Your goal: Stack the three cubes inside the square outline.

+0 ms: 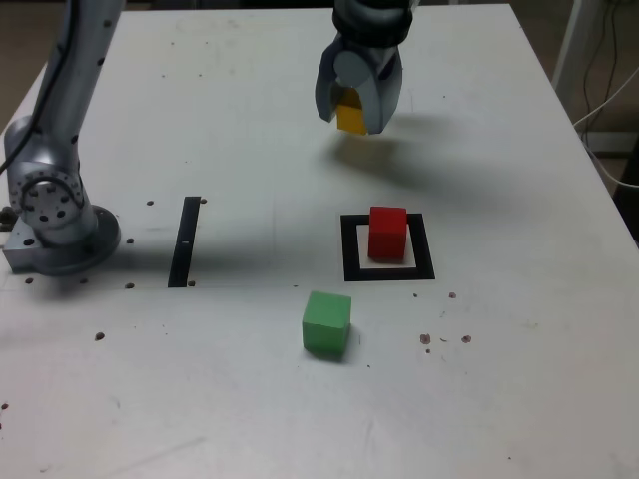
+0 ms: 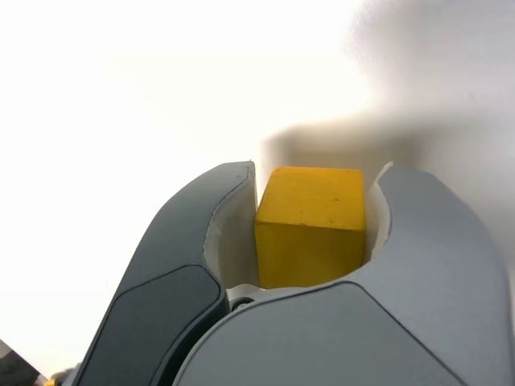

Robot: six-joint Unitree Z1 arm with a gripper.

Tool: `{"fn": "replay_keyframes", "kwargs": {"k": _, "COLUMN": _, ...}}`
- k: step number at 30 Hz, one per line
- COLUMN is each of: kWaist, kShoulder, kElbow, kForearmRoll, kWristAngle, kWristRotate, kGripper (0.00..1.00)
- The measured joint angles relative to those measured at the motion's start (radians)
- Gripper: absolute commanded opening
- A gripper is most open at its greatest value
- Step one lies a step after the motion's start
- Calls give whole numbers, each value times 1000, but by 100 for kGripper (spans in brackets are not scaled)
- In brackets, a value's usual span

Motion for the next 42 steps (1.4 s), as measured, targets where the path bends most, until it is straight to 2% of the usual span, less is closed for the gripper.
{"fn": "replay_keyframes", "kwargs": {"k": 8, "kWaist": -43, "kShoulder": -55, "kElbow": -27, "kForearmRoll": 102, "kWristAngle": -80, "kWristRotate": -93, "kGripper": 33}}
{"fn": "replay_keyframes", "kwargs": {"k": 11, "kWaist": -59, "kShoulder": -67, "kElbow": -32, "kForearmRoll": 127, "kWristAngle": -88, "kWristRotate": -127, "kGripper": 33}}
{"fn": "replay_keyframes", "kwargs": {"k": 18, "kWaist": -138, "kShoulder": -98, "kElbow": -46, "kForearmRoll": 206, "kWristAngle": -102, "kWristRotate": -288, "kGripper": 33}}
{"fn": "replay_keyframes", "kwargs": {"k": 27, "kWaist": -231, "kShoulder": -112, "kElbow": -46, "kForearmRoll": 222, "kWristAngle": -172, "kWristRotate": -429, "kGripper": 33}}
{"fn": "replay_keyframes", "kwargs": {"k": 38, "kWaist": -342, "kShoulder": -109, "kElbow": -48, "kForearmRoll": 223, "kWristAngle": -212, "kWristRotate": -614, "kGripper": 33}}
{"fn": "replay_keyframes", "kwargs": {"k": 42, "kWaist": -377, "kShoulder": -68, "kElbow": -56, "kForearmRoll": 218, "kWristAngle": -238, "kWristRotate": -678, "kGripper": 33}}
